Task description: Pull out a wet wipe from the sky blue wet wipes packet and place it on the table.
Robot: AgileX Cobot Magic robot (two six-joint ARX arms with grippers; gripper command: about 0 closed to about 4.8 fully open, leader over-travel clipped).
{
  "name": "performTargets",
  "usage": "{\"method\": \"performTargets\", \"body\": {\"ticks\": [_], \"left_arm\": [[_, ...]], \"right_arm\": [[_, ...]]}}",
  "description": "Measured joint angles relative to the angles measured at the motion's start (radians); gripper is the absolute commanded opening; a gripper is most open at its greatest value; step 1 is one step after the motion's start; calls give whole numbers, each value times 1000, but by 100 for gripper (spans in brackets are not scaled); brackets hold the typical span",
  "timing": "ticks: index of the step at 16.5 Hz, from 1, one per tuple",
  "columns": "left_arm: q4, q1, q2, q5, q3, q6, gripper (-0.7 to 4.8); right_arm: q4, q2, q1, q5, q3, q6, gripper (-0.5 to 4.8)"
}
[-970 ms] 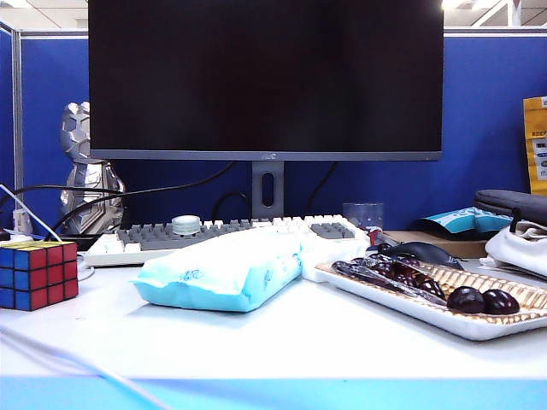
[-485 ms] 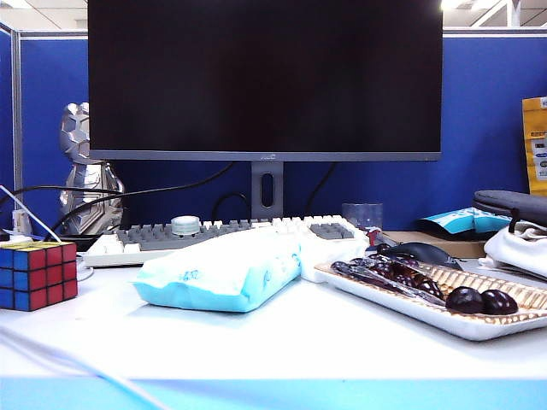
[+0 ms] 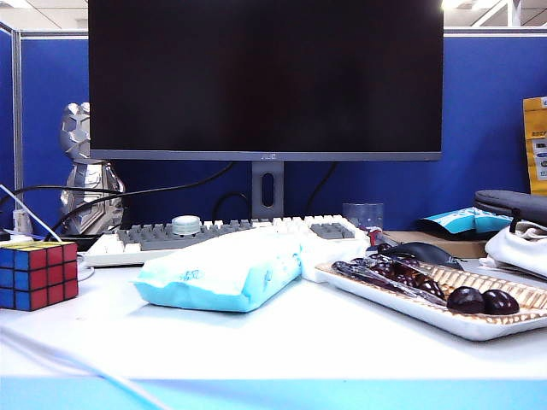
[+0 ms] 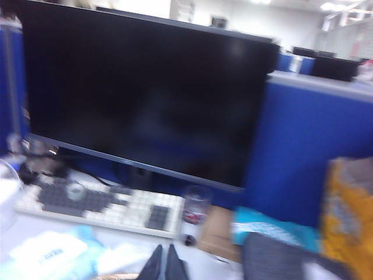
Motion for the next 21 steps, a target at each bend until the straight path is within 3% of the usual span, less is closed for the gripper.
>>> {"method": "performTargets", "body": {"ticks": [5,8,13,21], "left_arm": [[0,0,0,0,0,0,-5],[0,0,0,0,0,0,-5],[0,0,0,0,0,0,-5],[0,0,0,0,0,0,-5]], "right_arm": [[513,-209,-102,-54,-663,41,-1],[705,-277,-214,-155,-882,84,-1],[776,-276,-353,-266,-1051,171,-1],[607,-276,-362,-290,-1149,225,-1]]}}
